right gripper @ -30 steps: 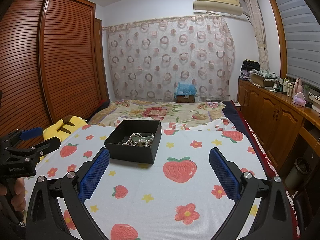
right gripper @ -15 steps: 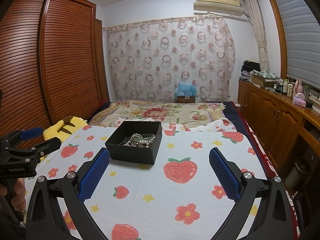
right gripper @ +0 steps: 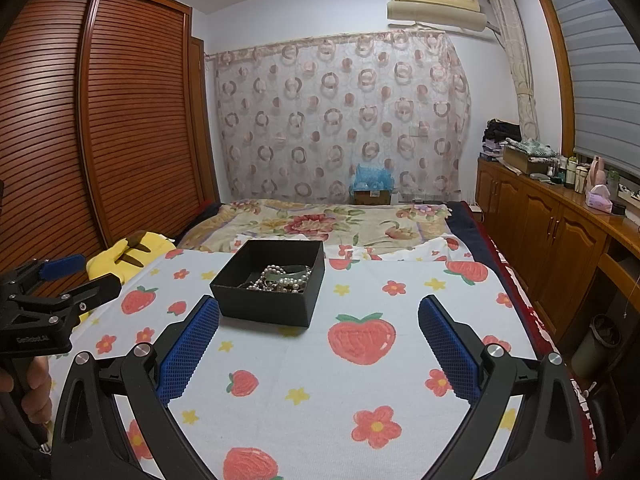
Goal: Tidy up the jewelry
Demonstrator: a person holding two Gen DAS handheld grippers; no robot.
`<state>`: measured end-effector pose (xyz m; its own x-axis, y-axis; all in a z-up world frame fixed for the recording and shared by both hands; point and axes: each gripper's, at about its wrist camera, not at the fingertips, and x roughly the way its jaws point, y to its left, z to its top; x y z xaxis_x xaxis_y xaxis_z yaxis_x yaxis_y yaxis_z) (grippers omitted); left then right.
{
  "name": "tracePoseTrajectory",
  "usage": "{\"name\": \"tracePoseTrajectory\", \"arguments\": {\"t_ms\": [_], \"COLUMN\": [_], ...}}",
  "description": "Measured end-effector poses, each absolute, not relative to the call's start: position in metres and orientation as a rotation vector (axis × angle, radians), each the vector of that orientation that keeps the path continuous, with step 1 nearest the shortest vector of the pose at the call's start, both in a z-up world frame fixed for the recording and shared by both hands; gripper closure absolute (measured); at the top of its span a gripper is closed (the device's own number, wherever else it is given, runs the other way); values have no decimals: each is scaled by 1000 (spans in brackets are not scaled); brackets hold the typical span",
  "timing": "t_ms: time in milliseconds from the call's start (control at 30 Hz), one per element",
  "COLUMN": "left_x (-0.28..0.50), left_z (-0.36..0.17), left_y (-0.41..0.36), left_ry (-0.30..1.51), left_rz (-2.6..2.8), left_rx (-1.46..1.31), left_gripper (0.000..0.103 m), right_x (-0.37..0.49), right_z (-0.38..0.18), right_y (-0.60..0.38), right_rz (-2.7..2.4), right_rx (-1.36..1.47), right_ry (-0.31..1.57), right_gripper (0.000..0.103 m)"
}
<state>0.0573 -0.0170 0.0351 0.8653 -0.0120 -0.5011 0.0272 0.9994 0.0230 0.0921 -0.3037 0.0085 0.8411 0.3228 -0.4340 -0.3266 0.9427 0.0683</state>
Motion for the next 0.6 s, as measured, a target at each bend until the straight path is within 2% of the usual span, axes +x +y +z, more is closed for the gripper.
{"name": "tracePoseTrajectory", "arguments": {"t_ms": [600], "left_x": [59], "left_z": [36], "left_y": [-17], "left_ry": [524], "left_rz": [-14], "left_rx": [32], "left_gripper": [8], "right_x": [92], "right_z": [9], "right_y": [-302], "right_rz": [343], "right_rx": [-7], "right_ry": [457], "right_gripper": [3]}}
